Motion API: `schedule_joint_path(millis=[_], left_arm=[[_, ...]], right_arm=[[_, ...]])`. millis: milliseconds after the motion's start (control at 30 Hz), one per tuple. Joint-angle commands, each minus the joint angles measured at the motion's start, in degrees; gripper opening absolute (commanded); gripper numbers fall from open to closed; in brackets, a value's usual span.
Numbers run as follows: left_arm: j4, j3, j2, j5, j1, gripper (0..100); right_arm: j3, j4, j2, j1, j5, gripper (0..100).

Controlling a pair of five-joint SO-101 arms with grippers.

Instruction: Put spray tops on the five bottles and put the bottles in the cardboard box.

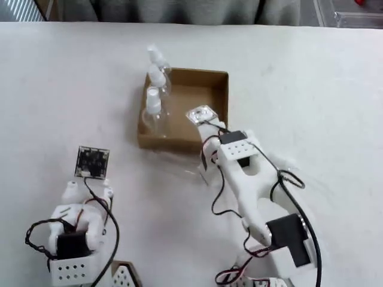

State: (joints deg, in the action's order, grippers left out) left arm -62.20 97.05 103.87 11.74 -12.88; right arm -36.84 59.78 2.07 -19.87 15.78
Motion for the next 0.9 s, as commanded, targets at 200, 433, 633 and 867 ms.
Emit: schedule_joint_path(millis=[200, 433, 633, 867], left_arm=[[-0.35, -0.09, 0.57, 0.53, -0.57, 2], [-0.35, -0.09, 0.57, 0.53, -0.57, 2], [-0.26, -0.09, 0.57, 0.53, -0.57, 2], [-0.26, -0.09, 0.57, 0.53, -0.57, 2]], right_arm=[[4.13, 0.66, -0.66, 0.04, 0.0, 2.6], [13.63, 13.32, 3.12, 6.11, -0.44, 1.6], [17.49, 23.08, 10.86, 3.82, -7.03, 1.6], [16.88, 21.58, 14.9, -11.21, -9.23, 1.9]])
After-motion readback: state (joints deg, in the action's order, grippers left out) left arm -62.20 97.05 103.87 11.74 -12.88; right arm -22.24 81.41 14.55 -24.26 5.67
